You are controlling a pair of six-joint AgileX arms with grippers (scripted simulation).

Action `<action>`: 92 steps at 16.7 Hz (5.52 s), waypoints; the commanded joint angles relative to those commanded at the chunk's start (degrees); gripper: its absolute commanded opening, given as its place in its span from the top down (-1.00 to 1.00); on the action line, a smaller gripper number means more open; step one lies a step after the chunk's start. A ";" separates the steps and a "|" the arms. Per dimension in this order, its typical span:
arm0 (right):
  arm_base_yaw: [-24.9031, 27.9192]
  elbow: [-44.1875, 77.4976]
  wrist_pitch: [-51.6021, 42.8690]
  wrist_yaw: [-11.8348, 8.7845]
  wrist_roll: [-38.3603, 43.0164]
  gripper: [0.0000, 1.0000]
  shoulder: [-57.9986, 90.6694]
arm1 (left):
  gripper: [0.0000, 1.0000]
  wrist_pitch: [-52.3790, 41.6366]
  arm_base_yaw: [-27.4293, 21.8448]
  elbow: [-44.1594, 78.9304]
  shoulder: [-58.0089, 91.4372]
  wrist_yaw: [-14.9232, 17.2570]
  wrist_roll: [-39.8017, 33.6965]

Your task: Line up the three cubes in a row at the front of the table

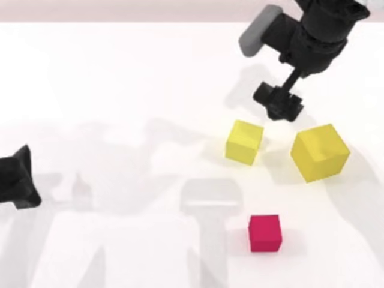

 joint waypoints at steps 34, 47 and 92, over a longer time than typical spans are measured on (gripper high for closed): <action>5.49 7.47 5.62 0.37 -6.41 -0.25 24.85 | -1.00 16.18 9.33 -18.26 -22.74 1.35 16.32; 5.49 7.47 5.62 0.37 -6.41 1.00 24.85 | -1.00 16.18 9.33 -18.26 -22.74 1.35 16.32; 25.08 -27.48 15.01 -0.54 -8.97 1.00 -1.79 | -1.00 16.18 9.33 -18.26 -22.74 1.35 16.32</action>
